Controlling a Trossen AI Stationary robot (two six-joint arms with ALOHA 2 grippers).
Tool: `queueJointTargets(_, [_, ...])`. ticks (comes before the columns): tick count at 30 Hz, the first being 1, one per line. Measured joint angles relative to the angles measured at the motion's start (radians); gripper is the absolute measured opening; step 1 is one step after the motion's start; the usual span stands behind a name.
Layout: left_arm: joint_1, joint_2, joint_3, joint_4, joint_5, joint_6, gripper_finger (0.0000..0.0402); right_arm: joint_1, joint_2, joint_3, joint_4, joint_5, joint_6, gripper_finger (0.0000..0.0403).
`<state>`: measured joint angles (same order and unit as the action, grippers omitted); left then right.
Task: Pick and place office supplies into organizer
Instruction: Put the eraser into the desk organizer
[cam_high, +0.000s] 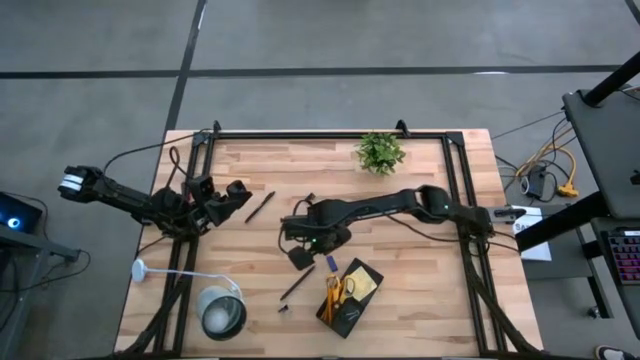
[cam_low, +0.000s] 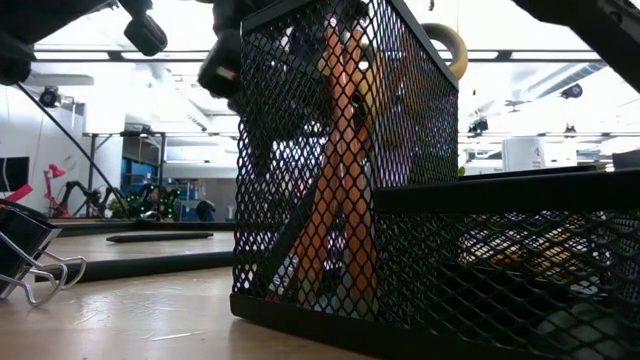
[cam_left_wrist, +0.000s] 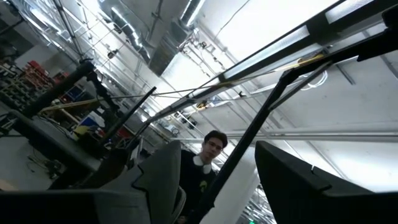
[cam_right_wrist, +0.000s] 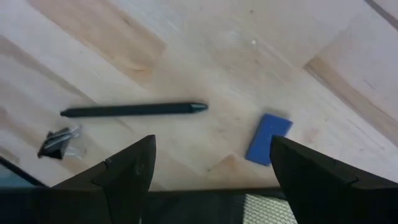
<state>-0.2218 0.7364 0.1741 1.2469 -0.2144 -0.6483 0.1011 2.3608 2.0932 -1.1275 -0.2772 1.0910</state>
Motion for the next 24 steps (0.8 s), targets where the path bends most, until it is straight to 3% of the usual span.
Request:
queueJointTargets(10, [0.0,0.005,0.0,-0.002,0.027,-0.003,0.0191,-0.001,0.043,0.071,-0.101,0.041,0.022,0.0292])
queueJointTargets(16, [0.0,0.004,0.0,0.001,0.037,-0.003,0.0191,0.001,0.044,0.019,-0.106,-0.057,0.061,0.0292])
queueJointTargets(24, [0.0,-0.013,0.0,-0.001,0.047,-0.003,0.0191,0.004,0.044,-0.01,-0.103,-0.069,0.08,0.0283])
